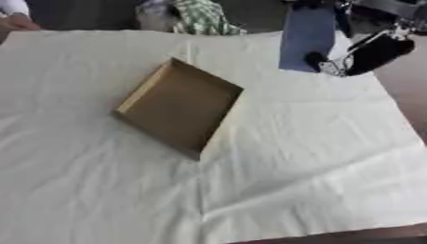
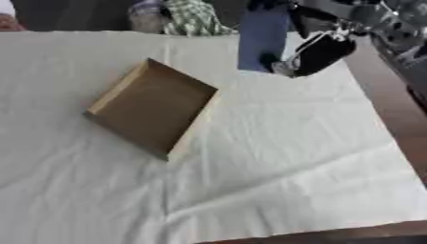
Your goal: Pick up objects on the table and place them in the box.
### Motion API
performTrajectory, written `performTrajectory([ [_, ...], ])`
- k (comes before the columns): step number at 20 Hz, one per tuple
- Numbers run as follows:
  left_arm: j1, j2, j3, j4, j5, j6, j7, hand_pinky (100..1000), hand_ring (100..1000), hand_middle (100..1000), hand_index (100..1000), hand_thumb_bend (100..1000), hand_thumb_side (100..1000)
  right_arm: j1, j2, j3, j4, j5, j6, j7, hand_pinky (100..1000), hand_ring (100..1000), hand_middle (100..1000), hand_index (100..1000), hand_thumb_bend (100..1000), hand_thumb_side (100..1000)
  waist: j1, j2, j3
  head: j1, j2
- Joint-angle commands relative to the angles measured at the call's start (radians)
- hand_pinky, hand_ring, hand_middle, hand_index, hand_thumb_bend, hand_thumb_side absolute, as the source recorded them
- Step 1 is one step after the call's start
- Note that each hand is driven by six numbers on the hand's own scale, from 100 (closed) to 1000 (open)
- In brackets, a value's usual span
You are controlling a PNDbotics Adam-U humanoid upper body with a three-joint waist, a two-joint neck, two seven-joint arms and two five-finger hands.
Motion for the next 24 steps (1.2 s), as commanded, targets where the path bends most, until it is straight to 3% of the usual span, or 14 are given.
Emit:
performTrajectory([
  [1, -0.018, 0.005, 0.000, -0.014, 0.006, -0.002, -0.004, 599, 682, 548, 691, 369, 643, -0.061, 0.039, 0.025, 0.044, 0.029, -0.018, 0.024, 594, 332, 447, 686, 174, 276, 0.002, -0.020, 0.004, -0.006, 0.004],
  [13, -0.026, -0.007, -0.005, -0.014, 0.013, -0.001, -0.011, 598, 683, 547, 690, 367, 646, -0.208, 0.233, 0.110, 0.191, 0.071, -0.072, 0.047, 582, 323, 439, 670, 117, 297, 0.001, -0.013, 0.027, -0.017, 0.015],
  [24, -0.030, -0.020, -0.008, -0.014, 0.022, 0.001, -0.017, 598, 684, 547, 688, 365, 648, -0.256, 0.376, 0.139, 0.386, 0.179, -0.119, -0.009, 571, 315, 431, 648, 107, 322, 0.002, -0.010, 0.051, -0.036, 0.023],
])
